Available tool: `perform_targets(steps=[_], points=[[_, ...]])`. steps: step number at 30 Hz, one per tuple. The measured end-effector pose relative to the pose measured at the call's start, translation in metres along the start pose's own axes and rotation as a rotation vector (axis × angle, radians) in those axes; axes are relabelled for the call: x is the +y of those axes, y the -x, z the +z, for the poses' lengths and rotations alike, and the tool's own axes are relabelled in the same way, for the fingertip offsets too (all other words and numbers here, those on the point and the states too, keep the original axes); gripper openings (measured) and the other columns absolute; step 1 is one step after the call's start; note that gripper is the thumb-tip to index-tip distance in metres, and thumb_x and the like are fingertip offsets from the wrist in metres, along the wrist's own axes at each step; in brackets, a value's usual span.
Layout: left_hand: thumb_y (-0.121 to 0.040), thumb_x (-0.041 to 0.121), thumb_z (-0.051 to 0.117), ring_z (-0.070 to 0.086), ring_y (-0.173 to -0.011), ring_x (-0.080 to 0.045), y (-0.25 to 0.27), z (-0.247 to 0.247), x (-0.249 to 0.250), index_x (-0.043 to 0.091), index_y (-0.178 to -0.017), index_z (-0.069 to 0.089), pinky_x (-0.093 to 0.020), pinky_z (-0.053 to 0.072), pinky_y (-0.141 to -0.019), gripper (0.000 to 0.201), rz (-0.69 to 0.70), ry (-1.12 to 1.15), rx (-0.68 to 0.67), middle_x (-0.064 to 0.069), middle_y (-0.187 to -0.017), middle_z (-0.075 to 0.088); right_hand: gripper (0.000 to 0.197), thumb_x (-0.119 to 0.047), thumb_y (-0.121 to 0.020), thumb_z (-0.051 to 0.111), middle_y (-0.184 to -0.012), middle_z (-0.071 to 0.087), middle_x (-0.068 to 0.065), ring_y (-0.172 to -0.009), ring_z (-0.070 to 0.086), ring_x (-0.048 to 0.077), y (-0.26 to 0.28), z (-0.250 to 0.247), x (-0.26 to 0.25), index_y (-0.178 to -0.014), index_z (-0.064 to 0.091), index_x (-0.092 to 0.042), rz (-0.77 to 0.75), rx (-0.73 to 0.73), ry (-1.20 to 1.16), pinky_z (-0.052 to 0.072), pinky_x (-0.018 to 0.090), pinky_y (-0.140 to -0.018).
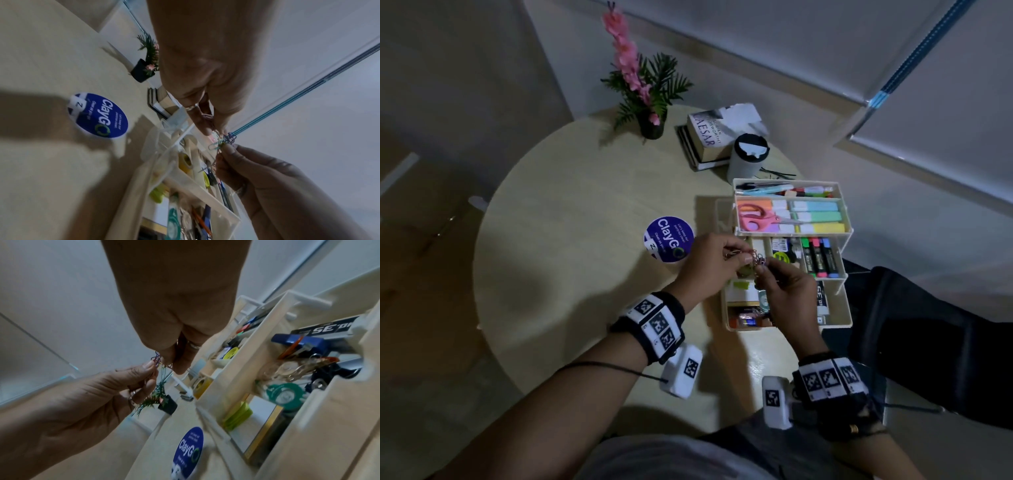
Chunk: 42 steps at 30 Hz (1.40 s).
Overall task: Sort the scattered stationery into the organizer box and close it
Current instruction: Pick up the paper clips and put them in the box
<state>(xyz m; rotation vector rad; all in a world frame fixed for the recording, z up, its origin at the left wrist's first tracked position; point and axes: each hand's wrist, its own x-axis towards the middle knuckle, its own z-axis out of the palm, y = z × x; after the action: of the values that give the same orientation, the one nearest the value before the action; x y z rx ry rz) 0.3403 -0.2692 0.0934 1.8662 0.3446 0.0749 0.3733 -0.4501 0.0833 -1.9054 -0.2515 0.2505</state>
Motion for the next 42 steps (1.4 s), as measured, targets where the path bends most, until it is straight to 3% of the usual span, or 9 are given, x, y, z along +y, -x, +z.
perform_targets(steps=[3,6,14,18,21,27,33,39,42], points=[[-0.088,0.014,0.083,0.074,-0.086,-0.009,-0.009,0.024,0.005,0.013,-0.107,0.081,-0.023,0.062,-0.081,0.019,-0.076,0.061,0.002,0.001,-0.098,0.079,0.007,-0.012,-0.098,0.073,-0.078,0.078,0.001,-0.069,0.071,0.012,-0.005,-0.019,0.014,-0.098,0.080,-0.012,0.028,0.030,-0.014,0.060,0.029,-0.070],[-0.088,0.014,0.084,0.076,-0.087,-0.016,-0.016,0.042,0.005,0.010,-0.108,0.079,-0.039,0.065,-0.085,0.021,-0.132,0.077,-0.002,-0.002,-0.096,0.079,0.008,-0.012,-0.098,0.072,-0.078,0.078,0.004,-0.067,0.069,0.007,-0.009,-0.033,0.023,-0.097,0.079,-0.007,0.042,0.040,0.005,0.057,0.023,-0.067],[-0.094,0.006,0.074,0.072,-0.085,-0.017,-0.026,0.065,-0.002,0.004,-0.113,0.076,-0.017,0.055,-0.067,0.020,-0.239,0.002,0.035,-0.008,-0.100,0.077,0.015,-0.009,-0.099,0.071,-0.070,0.074,-0.006,-0.059,0.066,0.003,-0.023,-0.055,0.034,-0.089,0.076,-0.020,0.081,0.062,-0.016,0.054,0.017,-0.059],[-0.098,0.004,0.064,0.073,-0.100,-0.020,-0.027,0.073,-0.003,0.002,-0.118,0.075,-0.013,0.054,-0.076,0.023,-0.240,-0.080,0.066,-0.011,-0.109,0.077,0.016,-0.009,-0.099,0.071,-0.070,0.074,0.000,-0.059,0.064,0.004,-0.028,-0.062,0.037,-0.089,0.076,-0.020,0.061,0.027,0.000,0.054,0.019,-0.059],[-0.099,0.004,0.063,0.072,-0.097,-0.018,-0.024,0.075,-0.001,0.002,-0.118,0.076,-0.008,0.051,-0.072,0.023,-0.220,-0.102,0.093,-0.009,-0.107,0.076,0.012,-0.009,-0.099,0.070,-0.071,0.074,-0.002,-0.060,0.066,0.001,-0.032,-0.064,0.037,-0.090,0.078,-0.013,0.044,-0.003,0.008,0.053,0.017,-0.061],[-0.096,0.008,0.067,0.074,-0.091,-0.015,-0.015,0.071,-0.007,0.009,-0.112,0.078,-0.034,0.064,-0.084,0.019,-0.215,-0.045,0.190,0.000,-0.098,0.076,0.009,-0.015,-0.099,0.072,-0.080,0.078,0.001,-0.074,0.075,0.019,-0.039,-0.053,0.029,-0.098,0.080,-0.010,0.004,-0.028,0.009,0.062,0.030,-0.068],[-0.094,0.008,0.070,0.074,-0.093,-0.010,-0.006,0.067,-0.011,0.011,-0.112,0.079,-0.036,0.063,-0.089,0.020,-0.209,-0.042,0.212,0.003,-0.098,0.078,0.016,-0.017,-0.095,0.075,-0.070,0.076,-0.002,-0.066,0.075,0.020,-0.044,-0.029,0.037,-0.080,0.079,-0.016,0.148,0.015,0.133,0.065,0.046,-0.065],[-0.095,0.004,0.070,0.073,-0.096,-0.009,-0.003,0.068,-0.011,0.008,-0.116,0.078,-0.022,0.060,-0.088,0.023,-0.158,-0.054,0.173,-0.002,-0.107,0.078,0.012,-0.015,-0.088,0.083,-0.085,0.079,-0.001,-0.074,0.073,0.009,-0.045,-0.016,0.032,-0.098,0.082,-0.009,0.086,-0.056,0.236,0.065,0.036,-0.078],[-0.095,0.004,0.070,0.073,-0.097,-0.009,-0.003,0.067,-0.013,0.008,-0.119,0.076,-0.018,0.059,-0.086,0.025,-0.144,-0.057,0.148,-0.001,-0.107,0.077,0.021,-0.012,-0.092,0.079,-0.091,0.077,-0.004,-0.079,0.070,-0.001,-0.038,-0.023,0.031,-0.113,0.079,-0.008,0.037,-0.026,0.237,0.060,0.017,-0.077]])
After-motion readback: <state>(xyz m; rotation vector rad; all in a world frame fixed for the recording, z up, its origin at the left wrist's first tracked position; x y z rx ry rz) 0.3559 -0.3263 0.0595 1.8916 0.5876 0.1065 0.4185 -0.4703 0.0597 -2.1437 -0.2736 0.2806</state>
